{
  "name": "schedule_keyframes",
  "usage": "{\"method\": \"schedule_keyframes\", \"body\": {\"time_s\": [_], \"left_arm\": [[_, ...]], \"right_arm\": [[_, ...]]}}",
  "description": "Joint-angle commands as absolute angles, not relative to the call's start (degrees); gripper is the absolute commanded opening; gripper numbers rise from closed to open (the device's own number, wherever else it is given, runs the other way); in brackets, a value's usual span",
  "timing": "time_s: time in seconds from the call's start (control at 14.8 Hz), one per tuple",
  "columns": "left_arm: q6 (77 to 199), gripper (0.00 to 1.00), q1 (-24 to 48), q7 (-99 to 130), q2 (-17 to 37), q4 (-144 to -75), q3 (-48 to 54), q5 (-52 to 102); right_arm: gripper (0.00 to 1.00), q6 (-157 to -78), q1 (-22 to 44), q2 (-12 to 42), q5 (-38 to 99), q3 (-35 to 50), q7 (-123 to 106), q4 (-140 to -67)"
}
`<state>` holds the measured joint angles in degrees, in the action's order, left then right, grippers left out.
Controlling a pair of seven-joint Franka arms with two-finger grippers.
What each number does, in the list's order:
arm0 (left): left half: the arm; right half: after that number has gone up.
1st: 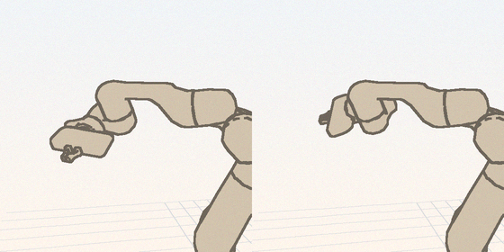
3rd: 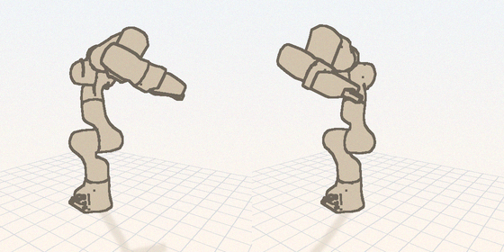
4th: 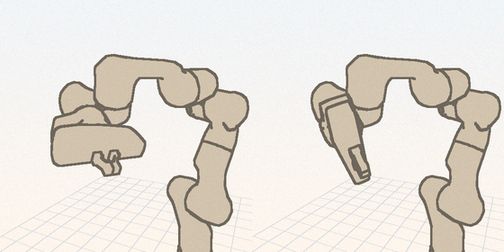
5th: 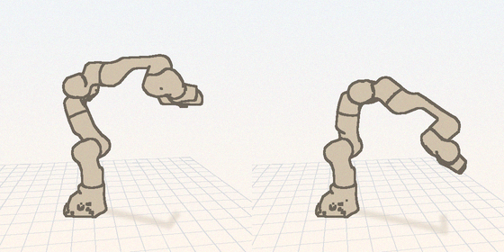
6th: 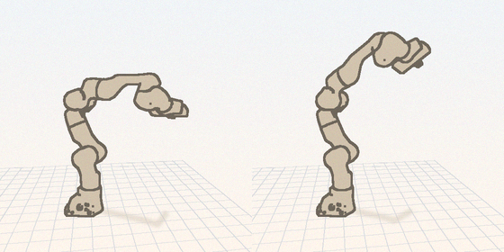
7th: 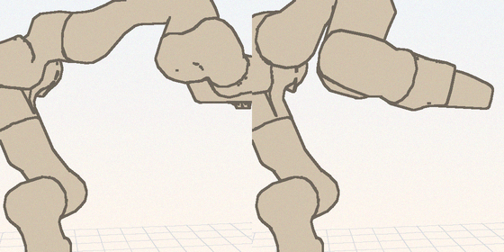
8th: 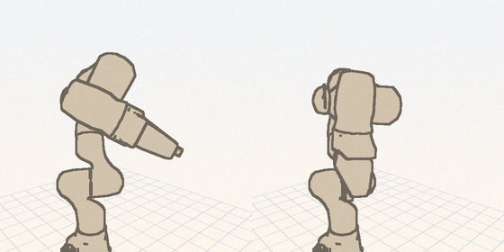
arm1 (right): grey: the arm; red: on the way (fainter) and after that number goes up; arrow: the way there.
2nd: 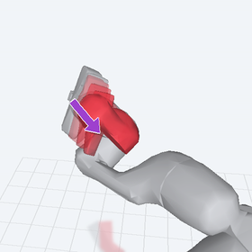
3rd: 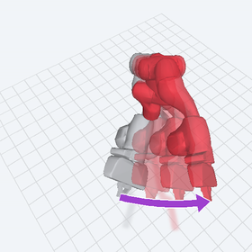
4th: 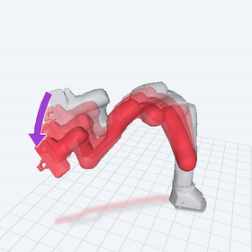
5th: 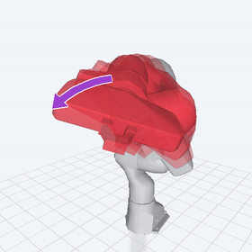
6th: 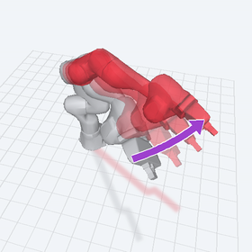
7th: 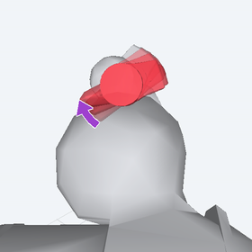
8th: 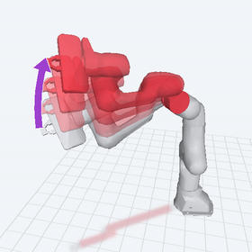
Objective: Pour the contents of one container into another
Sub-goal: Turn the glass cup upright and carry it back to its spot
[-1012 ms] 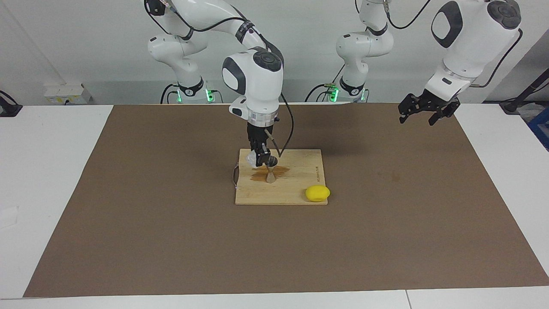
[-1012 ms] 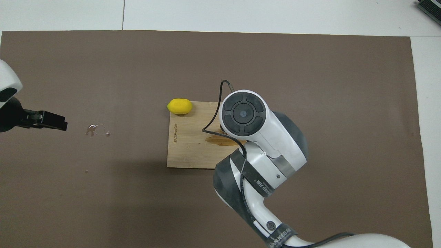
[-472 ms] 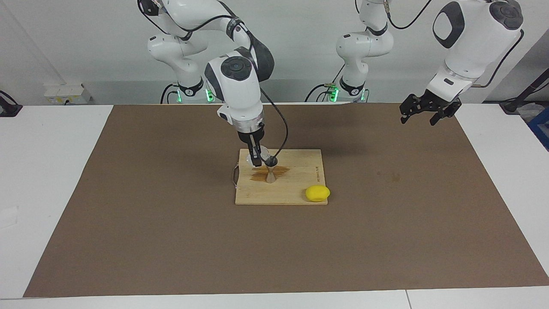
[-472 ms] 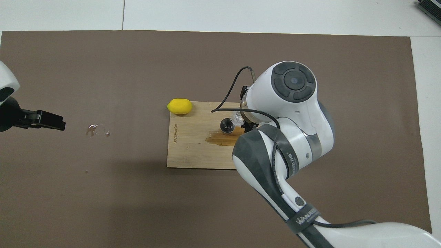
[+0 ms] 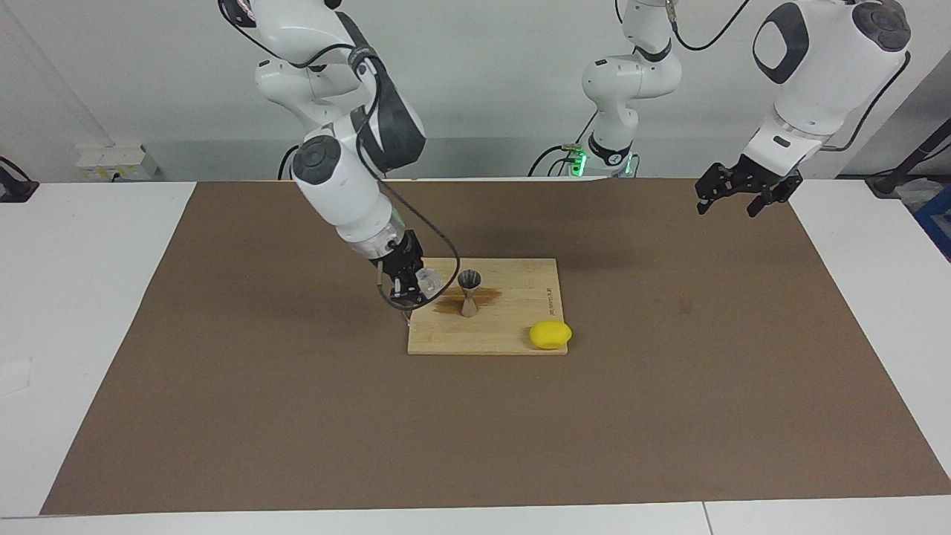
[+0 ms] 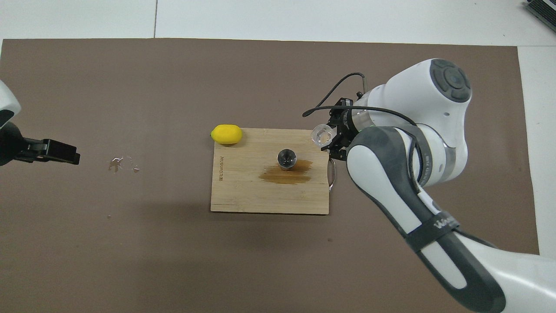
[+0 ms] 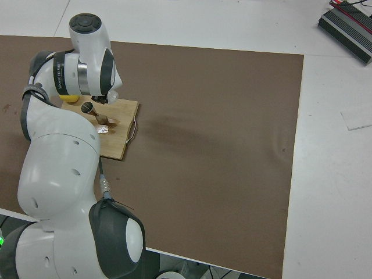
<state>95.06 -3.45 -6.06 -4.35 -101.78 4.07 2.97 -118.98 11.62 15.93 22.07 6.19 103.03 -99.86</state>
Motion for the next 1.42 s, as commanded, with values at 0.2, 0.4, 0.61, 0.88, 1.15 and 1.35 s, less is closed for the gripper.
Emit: {"method": "schedule_keyframes", "body": {"time_s": [0.2,0.4,0.61,0.88,1.15,1.35], "left_arm": [[94.22,1.0,-3.69,-5.27,-3.96,-100.9,4.22,2.02],[94.22,1.0,-3.69,-5.27,-3.96,-100.99,4.22,2.02],[94.39,1.0,-3.69,-5.27,-3.96,-100.99,4.22,2.02],[94.31,1.0,-3.69,-5.27,-3.96,-100.99,4.13,2.02],[94.31,1.0,-3.69,-5.27,-3.96,-100.99,4.04,2.02],[94.39,1.0,-3.69,-5.36,-4.04,-101.07,3.87,2.02]], "right_arm": [[0.0,-122.78,1.43,11.16,39.18,6.86,87.57,-112.48],[0.0,-122.17,-3.67,10.9,43.75,6.86,78.6,-116.18],[0.0,-121.73,-7.37,11.42,45.44,6.86,73.84,-117.59],[0.0,-119.01,-13.78,15.19,47.36,6.86,63.58,-117.68],[0.0,-116.98,-18.19,19.51,47.46,6.86,52.76,-116.9],[0.0,-116.54,-19.07,20.22,47.46,6.77,48.09,-116.81]]}}
